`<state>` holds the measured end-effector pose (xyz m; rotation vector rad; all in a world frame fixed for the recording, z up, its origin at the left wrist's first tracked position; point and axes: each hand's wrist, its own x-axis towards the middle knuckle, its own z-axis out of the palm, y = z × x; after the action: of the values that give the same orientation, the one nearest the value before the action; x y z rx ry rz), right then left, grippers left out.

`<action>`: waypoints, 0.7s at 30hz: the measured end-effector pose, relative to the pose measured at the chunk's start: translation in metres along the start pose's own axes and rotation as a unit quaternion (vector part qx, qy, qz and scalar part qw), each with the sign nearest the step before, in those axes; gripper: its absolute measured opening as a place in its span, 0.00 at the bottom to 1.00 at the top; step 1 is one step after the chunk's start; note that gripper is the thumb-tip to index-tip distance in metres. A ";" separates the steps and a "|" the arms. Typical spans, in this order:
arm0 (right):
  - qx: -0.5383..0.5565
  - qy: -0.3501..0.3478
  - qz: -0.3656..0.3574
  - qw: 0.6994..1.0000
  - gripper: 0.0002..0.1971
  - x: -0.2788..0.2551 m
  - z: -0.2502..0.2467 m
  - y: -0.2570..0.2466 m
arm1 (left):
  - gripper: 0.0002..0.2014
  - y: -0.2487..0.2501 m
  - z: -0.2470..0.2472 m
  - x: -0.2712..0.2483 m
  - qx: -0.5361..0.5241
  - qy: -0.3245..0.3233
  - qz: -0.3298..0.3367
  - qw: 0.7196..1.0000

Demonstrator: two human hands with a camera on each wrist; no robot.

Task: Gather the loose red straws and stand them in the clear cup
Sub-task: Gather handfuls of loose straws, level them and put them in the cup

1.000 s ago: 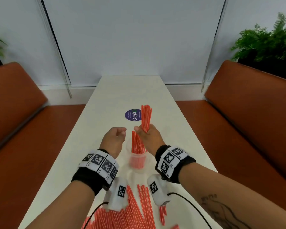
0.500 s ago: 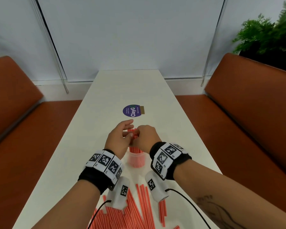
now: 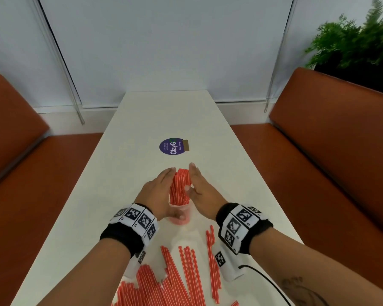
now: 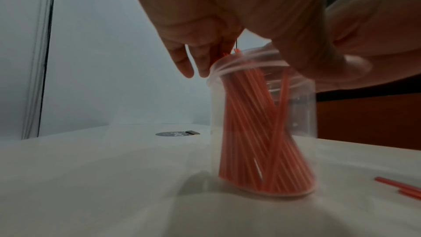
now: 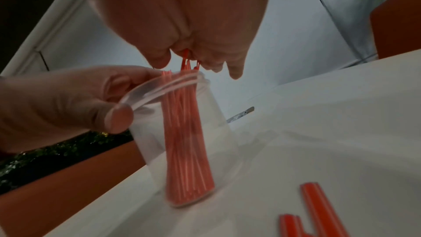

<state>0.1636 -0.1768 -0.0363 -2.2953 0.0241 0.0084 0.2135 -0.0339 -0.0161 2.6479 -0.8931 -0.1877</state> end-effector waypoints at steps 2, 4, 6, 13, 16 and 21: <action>-0.037 -0.009 0.004 0.999 0.33 0.009 0.002 0.002 | 0.62 0.001 0.000 0.001 -0.006 -0.002 0.011 1.000; -0.076 -0.029 0.008 0.997 0.37 0.015 -0.002 0.002 | 0.64 0.000 0.001 0.003 -0.024 -0.018 0.008 1.000; -0.073 -0.021 0.002 0.997 0.42 0.015 -0.011 -0.002 | 0.67 -0.003 0.000 0.002 -0.043 -0.028 -0.009 0.999; 0.075 0.134 0.139 0.978 0.27 -0.032 -0.058 -0.015 | 0.39 -0.018 -0.023 -0.027 -0.053 0.022 -0.055 0.997; 0.019 0.035 0.202 0.979 0.20 -0.062 -0.065 -0.018 | 0.27 -0.008 -0.034 -0.050 -0.104 -0.019 -0.081 0.991; -0.069 -0.114 0.245 0.960 0.21 -0.114 -0.043 -0.025 | 0.26 0.012 -0.029 -0.094 -0.083 -0.091 -0.098 0.987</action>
<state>0.0498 -0.1907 0.0132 -2.3559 0.4857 0.5457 0.1385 0.0226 0.0168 2.5881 -0.6355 -0.5361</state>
